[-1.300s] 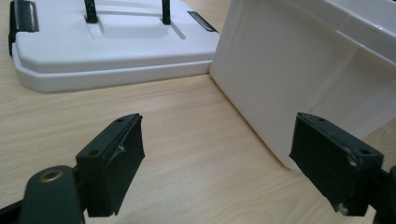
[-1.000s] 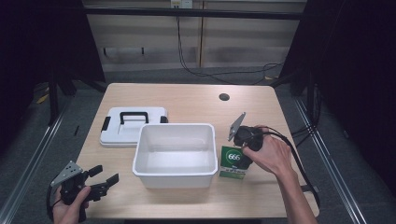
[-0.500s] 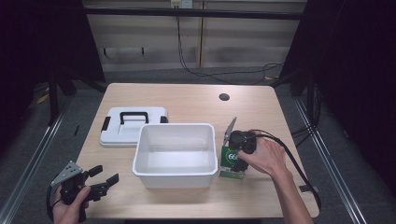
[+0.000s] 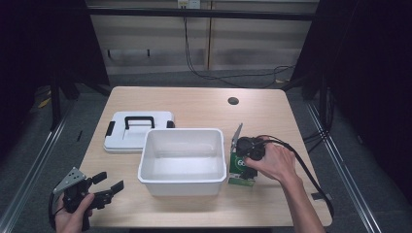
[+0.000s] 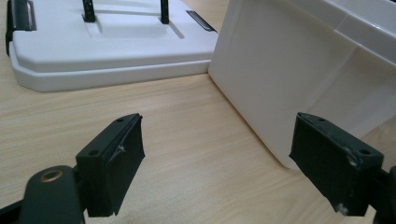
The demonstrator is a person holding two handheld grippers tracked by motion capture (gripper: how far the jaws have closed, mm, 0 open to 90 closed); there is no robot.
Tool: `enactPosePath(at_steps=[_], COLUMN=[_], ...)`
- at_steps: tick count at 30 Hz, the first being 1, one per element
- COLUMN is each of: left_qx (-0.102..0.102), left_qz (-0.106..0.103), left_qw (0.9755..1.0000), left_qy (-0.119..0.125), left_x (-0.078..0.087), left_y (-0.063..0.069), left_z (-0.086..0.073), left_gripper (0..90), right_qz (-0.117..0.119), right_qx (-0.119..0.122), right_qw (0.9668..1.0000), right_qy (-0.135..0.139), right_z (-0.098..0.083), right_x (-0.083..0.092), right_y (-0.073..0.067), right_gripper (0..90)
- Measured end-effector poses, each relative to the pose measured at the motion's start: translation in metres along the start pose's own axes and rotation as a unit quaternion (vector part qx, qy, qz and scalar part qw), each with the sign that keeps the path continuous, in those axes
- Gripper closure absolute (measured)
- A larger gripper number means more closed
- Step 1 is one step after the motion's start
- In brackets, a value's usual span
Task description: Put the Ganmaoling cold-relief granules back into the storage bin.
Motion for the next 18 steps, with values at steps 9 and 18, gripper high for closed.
enactPosePath(at_steps=[9,18], left_qx=[0.001,-0.002], left_qz=[-0.002,-0.002], left_qw=[1.0,1.0], left_qy=[0.002,0.001], left_x=[0.0003,0.0007], left_y=[0.0014,0.001], left_z=[0.0003,0.0005], left_gripper=[16.9,16.9], right_qz=[-0.005,0.0], right_qx=[0.014,0.006], right_qw=[0.9998,0.9996], right_qy=[-0.015,-0.027], right_z=[0.0,-0.0007], right_x=[-0.0051,-0.0032], right_y=[-0.0018,-0.0015], right_gripper=[14.8,15.9])
Point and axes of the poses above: each handheld gripper's, and its own axes: x roughly backward along the jaws, z roughly out of its top, y roughly to its right, the point moved 6 cm from there along -x, roughly forward along the jaws, and after that the axes turned 10 degrees about y, right-handed, at the moved point
